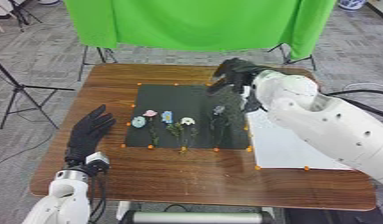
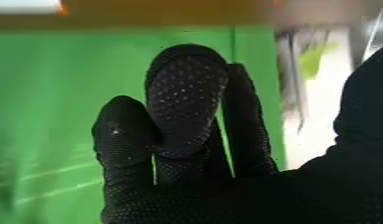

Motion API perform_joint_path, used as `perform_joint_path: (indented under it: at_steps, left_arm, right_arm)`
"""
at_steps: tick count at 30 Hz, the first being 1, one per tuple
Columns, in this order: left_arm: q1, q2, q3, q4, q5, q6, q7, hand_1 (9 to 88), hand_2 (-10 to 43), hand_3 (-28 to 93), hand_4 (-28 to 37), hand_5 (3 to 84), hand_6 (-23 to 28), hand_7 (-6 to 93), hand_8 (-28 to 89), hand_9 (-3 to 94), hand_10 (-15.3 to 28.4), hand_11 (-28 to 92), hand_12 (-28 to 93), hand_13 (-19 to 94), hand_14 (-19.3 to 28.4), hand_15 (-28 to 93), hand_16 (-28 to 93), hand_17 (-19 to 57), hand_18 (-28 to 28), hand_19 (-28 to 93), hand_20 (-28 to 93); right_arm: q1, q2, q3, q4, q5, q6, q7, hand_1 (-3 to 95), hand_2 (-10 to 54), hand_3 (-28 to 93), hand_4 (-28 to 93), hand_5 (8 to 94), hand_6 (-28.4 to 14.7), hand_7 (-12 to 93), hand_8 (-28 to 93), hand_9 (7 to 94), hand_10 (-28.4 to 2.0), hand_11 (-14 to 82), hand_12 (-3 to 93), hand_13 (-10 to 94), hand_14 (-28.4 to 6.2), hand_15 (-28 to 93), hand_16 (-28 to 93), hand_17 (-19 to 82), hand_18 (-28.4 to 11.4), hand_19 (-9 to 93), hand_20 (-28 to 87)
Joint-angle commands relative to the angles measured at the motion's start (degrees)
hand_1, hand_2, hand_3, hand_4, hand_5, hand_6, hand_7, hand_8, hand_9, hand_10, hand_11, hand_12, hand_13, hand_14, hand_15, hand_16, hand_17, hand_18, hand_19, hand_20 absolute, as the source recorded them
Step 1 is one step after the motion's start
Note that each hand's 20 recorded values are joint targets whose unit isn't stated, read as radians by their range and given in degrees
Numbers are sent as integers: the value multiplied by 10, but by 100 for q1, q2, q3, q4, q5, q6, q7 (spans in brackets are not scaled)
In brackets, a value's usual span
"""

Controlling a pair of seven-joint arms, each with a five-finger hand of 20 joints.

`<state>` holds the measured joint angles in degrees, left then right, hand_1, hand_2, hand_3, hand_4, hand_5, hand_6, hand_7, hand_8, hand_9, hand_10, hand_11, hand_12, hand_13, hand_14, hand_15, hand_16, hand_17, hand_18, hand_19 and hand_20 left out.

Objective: Arrange flowers

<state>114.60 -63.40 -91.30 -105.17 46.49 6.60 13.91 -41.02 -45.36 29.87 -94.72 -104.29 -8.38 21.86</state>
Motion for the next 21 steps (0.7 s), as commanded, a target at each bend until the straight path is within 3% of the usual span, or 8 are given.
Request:
perform_joint_path:
  at_steps: [1,12,18,21]
  left_arm:
    - [85,-6,2,2,-3,-48,-53,209,-67,730,-276,439,8,126,-69,440,127,166,121,356,169,164,22,55,128,52,178]
    - [99,-9,30,-2,7,-76,-91,211,-64,727,-275,439,8,127,-70,441,128,167,120,355,169,164,21,54,128,52,178]
    - [117,-21,26,-16,17,-69,-57,212,-63,726,-274,439,8,126,-69,441,128,167,120,355,169,165,22,55,128,52,178]
    - [87,-29,38,2,11,-74,-53,212,-64,727,-273,439,8,127,-69,441,128,168,121,354,169,164,22,55,128,52,178]
  right_arm:
    - [147,616,250,208,-377,425,561,137,-88,660,-123,460,12,86,-76,572,-170,72,141,886,-49,531,289,572,-171,932,482]
    - [-296,722,407,1181,-693,-543,1185,152,-95,658,-121,423,9,76,-68,498,-171,61,136,859,-65,534,281,539,-184,931,454]
    - [-498,726,472,1391,-736,-843,1256,168,-95,658,-122,422,12,79,-68,494,-169,61,136,855,-68,537,273,536,-186,932,443]
    - [-614,772,463,1341,-691,-650,1263,215,-95,671,-124,433,19,93,-70,510,-161,66,138,857,-66,539,268,537,-185,932,441]
